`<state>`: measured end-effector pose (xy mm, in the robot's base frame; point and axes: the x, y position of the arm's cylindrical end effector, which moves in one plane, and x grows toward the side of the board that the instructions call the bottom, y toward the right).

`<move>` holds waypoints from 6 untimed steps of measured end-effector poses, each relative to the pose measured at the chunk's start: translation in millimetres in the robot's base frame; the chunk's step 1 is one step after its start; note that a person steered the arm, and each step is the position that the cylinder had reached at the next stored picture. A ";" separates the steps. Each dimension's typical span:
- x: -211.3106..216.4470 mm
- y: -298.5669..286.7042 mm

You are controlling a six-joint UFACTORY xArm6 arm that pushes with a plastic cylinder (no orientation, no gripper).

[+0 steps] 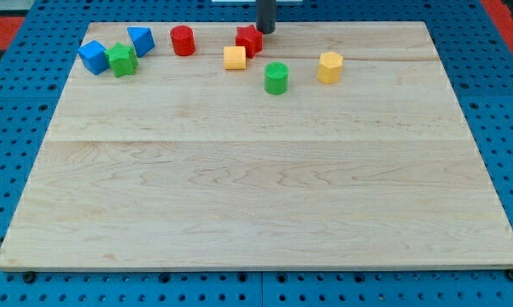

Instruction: Move the red circle left to the yellow heart

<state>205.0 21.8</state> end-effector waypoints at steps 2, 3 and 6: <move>-7.8 -10.0; -10.8 -29.0; 0.4 -152.5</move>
